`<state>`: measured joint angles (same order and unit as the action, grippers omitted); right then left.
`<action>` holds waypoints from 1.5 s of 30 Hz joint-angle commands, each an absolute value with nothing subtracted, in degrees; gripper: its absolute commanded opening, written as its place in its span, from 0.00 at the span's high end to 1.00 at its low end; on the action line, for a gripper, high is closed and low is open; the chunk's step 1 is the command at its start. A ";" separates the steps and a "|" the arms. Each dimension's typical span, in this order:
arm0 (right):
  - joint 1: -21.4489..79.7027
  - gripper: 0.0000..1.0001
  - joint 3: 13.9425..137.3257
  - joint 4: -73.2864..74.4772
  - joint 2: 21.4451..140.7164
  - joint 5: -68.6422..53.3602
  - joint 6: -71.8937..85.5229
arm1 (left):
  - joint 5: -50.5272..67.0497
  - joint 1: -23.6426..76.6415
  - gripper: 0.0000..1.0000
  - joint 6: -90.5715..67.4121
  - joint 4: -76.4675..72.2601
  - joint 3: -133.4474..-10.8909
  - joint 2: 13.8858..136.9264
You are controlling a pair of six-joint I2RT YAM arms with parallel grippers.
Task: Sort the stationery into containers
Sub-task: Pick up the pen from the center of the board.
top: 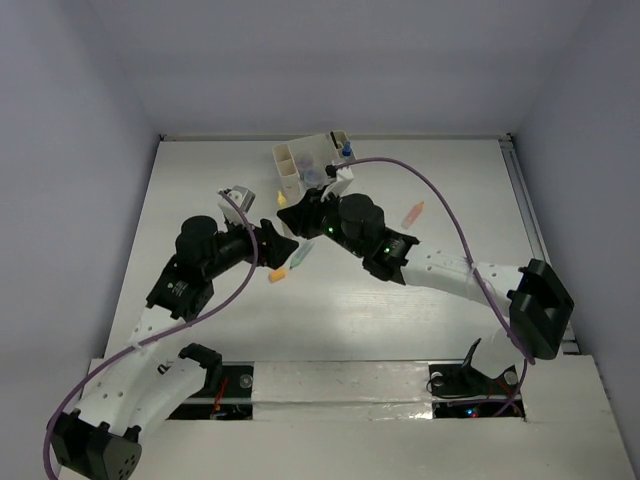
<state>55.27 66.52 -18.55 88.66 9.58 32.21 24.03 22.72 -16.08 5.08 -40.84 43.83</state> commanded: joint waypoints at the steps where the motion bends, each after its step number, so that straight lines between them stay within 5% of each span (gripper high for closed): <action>1: 57.04 0.92 66.88 -24.17 89.47 8.35 33.40 | 25.22 22.24 0.26 -16.79 1.14 -41.31 43.86; 10: 58.71 0.91 66.27 -26.54 89.21 6.24 34.01 | 24.08 21.18 0.51 -16.87 0.88 -41.22 42.89; 13: 59.24 0.92 65.92 -26.81 89.03 5.71 34.45 | 23.82 21.18 0.66 -16.88 1.05 -41.31 42.89; 21: 59.24 0.91 64.25 -27.16 88.59 5.63 34.80 | 21.27 20.65 0.80 -16.35 1.76 -41.57 41.05; 26: 59.24 0.91 63.81 -26.90 88.59 4.13 34.81 | 20.48 20.65 1.00 -16.00 2.11 -41.75 39.90; 29: 59.24 0.83 63.46 -25.93 88.16 4.31 34.72 | 19.78 20.65 1.00 -15.73 2.55 -41.66 38.94; 30: 59.24 0.72 63.37 -25.32 87.89 4.39 34.28 | 19.34 20.65 1.00 -15.65 2.90 -41.66 38.50; 36: 59.24 0.38 64.16 -23.30 85.08 1.94 30.24 | 15.57 20.13 1.00 -13.80 5.36 -42.27 37.18; 45: 58.01 0.30 62.75 -22.25 81.30 -2.11 28.13 | 9.41 19.07 1.00 -13.89 6.85 -42.98 34.46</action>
<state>58.39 63.35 -21.45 83.20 0.01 30.09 12.80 19.90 -14.46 8.23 -40.84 36.73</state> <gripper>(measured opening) 0.700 0.156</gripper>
